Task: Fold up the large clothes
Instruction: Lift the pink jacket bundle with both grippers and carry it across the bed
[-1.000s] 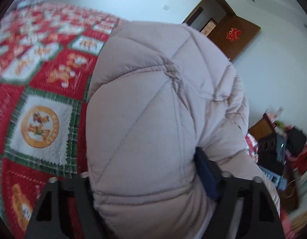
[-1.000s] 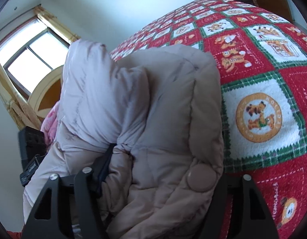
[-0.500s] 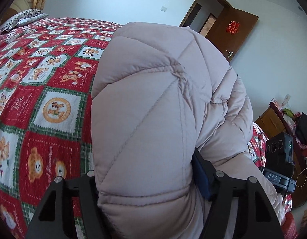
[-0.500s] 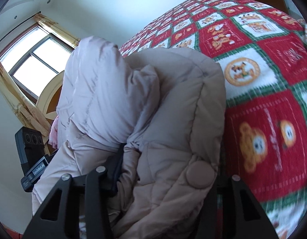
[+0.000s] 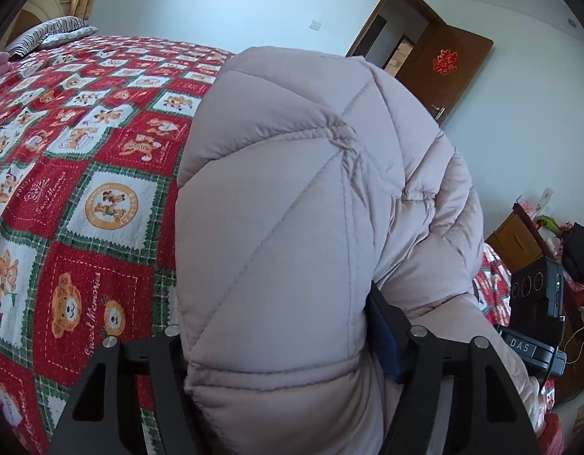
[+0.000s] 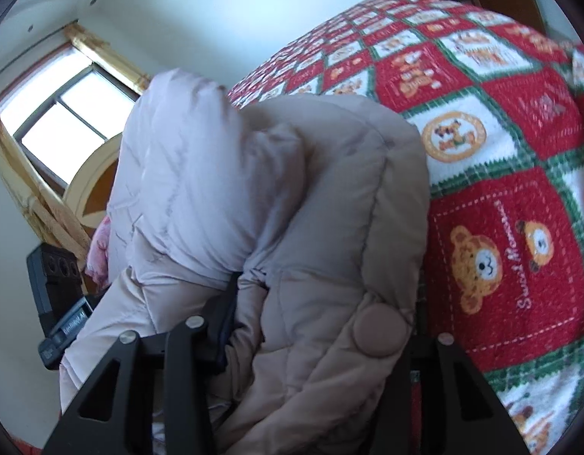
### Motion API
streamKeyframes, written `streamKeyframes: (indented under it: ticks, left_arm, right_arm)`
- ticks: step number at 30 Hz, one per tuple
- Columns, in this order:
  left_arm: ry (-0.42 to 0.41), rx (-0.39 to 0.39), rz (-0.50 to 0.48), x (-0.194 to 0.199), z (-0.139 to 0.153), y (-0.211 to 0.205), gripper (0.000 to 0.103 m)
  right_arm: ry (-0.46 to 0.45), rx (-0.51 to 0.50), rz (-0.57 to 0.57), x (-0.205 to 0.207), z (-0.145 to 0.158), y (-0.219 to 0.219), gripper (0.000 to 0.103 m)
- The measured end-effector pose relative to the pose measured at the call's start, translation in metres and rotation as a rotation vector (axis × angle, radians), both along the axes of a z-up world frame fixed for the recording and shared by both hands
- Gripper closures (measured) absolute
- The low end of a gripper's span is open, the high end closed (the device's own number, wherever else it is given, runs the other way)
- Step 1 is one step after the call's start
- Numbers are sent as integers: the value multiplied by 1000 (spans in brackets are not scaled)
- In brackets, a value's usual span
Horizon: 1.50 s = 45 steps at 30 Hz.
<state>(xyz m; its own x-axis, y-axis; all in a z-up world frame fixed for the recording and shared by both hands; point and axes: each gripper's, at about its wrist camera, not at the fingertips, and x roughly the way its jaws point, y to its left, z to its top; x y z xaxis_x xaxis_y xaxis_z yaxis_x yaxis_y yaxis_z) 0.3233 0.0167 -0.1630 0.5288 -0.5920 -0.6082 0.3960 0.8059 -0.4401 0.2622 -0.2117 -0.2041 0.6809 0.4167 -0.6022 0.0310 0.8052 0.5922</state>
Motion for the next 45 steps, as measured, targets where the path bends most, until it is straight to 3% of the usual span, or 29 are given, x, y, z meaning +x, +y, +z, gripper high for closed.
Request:
streamKeyframes:
  ticks: [8,13,21,26,33,38,45]
  left_arm:
    - [-36,-3,-18,-14,19,-4,36]
    - [-57,-15,-33,-20,34,-9,36]
    - [-80,-18,-42,-30,44,-13,37]
    - [-90,-83,-54,-35,48,0,37]
    - [-167,-102,-70,-44,76,2,36]
    - [-214,-129,-116,-48,96,-14,36]
    - [-240,-164,-252,-50,115,-76,36]
  right_arm:
    - [-45,95,-12,-12,5,-5,62]
    - [-100,117,1,-21,26,-2,63]
    - [-122,117,-13,-34,34,-1,63]
    - [-166,65,-10,-47,52,12,63]
    - [-258,46,-11,-60,83,22,64]
    - [-315,21,-54,-75,106,11,64]
    - [-361,-39,-177,-111,131,-32,64]
